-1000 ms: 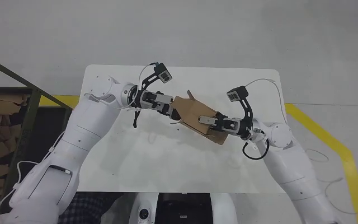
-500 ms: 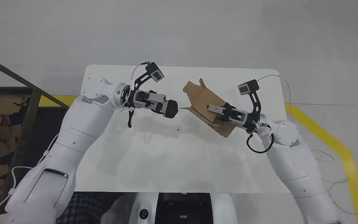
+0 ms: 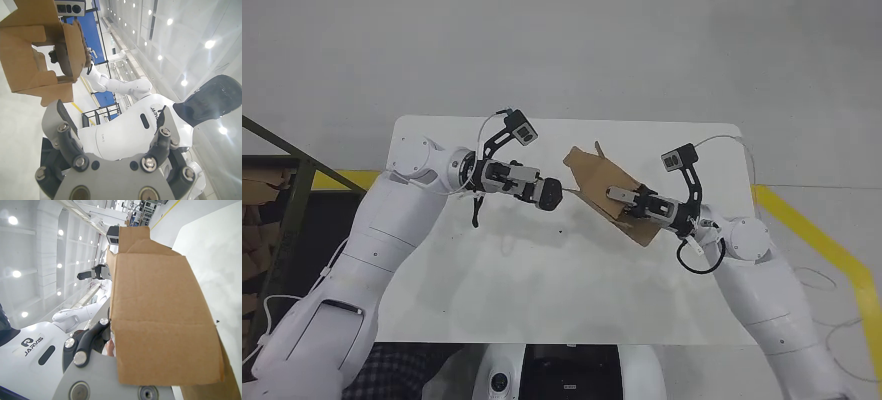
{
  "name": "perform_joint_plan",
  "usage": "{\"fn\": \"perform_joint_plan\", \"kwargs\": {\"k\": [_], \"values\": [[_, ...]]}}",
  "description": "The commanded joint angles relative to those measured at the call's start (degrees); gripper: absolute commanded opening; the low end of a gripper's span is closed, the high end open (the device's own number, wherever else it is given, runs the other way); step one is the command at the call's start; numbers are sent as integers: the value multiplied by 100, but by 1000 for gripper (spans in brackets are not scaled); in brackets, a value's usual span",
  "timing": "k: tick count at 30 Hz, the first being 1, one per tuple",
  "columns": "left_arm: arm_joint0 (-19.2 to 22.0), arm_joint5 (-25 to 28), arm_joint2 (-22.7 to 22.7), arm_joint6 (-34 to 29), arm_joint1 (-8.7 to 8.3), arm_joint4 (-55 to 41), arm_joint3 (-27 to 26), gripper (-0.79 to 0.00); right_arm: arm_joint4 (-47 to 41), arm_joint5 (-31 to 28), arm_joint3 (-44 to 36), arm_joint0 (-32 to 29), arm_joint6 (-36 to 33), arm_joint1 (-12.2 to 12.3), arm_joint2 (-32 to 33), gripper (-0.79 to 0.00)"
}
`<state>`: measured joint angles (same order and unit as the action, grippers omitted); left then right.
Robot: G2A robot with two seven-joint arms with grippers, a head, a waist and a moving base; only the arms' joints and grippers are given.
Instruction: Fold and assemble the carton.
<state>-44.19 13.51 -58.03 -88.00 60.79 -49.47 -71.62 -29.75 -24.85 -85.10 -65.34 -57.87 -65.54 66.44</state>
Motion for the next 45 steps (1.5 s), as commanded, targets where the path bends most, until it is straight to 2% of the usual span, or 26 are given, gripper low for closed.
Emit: {"fn": "perform_joint_plan", "kwargs": {"k": [1, 14, 26, 45], "values": [[19, 11, 14, 0, 13, 3, 18, 0, 18, 4, -40, -5, -41, -7, -57, -785], [28, 18, 67, 0, 56, 17, -111, 0, 50, 41, -217, -44, -159, -49, -331, -785], [-24, -38, 108, 0, 25, 78, -291, 0, 44, 37, -183, -26, -138, -56, -333, -785], [-23, -39, 129, 0, -10, 124, -277, 0, -4, 54, -221, -66, -160, -56, -310, -785]]}}
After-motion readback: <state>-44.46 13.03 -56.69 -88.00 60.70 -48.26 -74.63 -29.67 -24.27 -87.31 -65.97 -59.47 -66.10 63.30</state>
